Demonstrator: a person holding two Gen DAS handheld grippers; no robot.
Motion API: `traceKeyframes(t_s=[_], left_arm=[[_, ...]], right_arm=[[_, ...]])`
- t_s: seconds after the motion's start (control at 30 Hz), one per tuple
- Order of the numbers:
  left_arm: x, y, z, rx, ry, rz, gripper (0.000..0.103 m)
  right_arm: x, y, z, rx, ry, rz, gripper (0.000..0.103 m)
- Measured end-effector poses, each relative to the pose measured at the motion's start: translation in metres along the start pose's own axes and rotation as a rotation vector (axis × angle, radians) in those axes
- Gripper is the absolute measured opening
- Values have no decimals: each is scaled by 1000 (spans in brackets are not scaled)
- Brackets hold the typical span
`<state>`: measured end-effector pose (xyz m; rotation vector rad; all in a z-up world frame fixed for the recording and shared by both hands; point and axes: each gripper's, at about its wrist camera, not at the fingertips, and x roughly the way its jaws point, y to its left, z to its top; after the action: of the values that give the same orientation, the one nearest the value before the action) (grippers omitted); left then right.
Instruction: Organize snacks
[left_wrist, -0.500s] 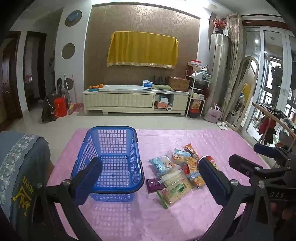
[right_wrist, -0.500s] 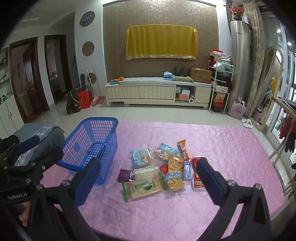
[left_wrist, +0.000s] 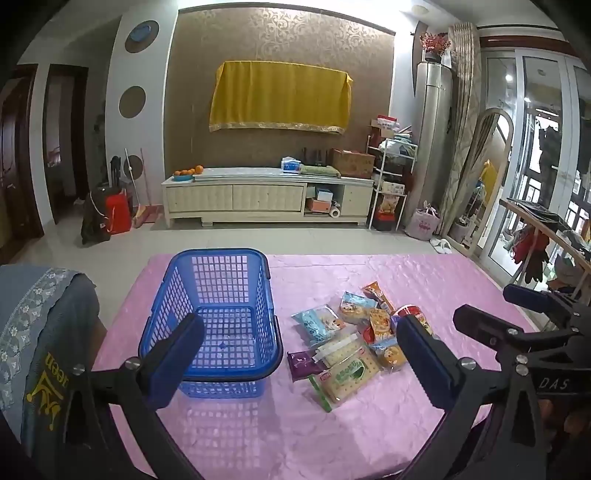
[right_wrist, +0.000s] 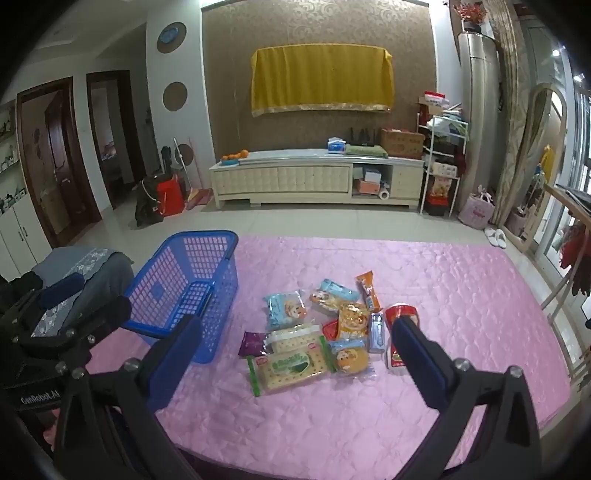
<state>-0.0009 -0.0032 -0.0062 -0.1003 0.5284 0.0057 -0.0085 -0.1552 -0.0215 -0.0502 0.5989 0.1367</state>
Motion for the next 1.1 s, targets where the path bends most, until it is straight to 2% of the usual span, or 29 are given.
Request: traceKeyframes(t_s=[0.27, 1.1], left_arm=[[-2, -1, 1, -5, 10, 1, 103], [-5, 0, -1, -8, 24, 0, 103]], right_arm=[[9, -5, -2, 0, 30, 15, 103], [8, -4, -4, 6, 43, 31, 103]])
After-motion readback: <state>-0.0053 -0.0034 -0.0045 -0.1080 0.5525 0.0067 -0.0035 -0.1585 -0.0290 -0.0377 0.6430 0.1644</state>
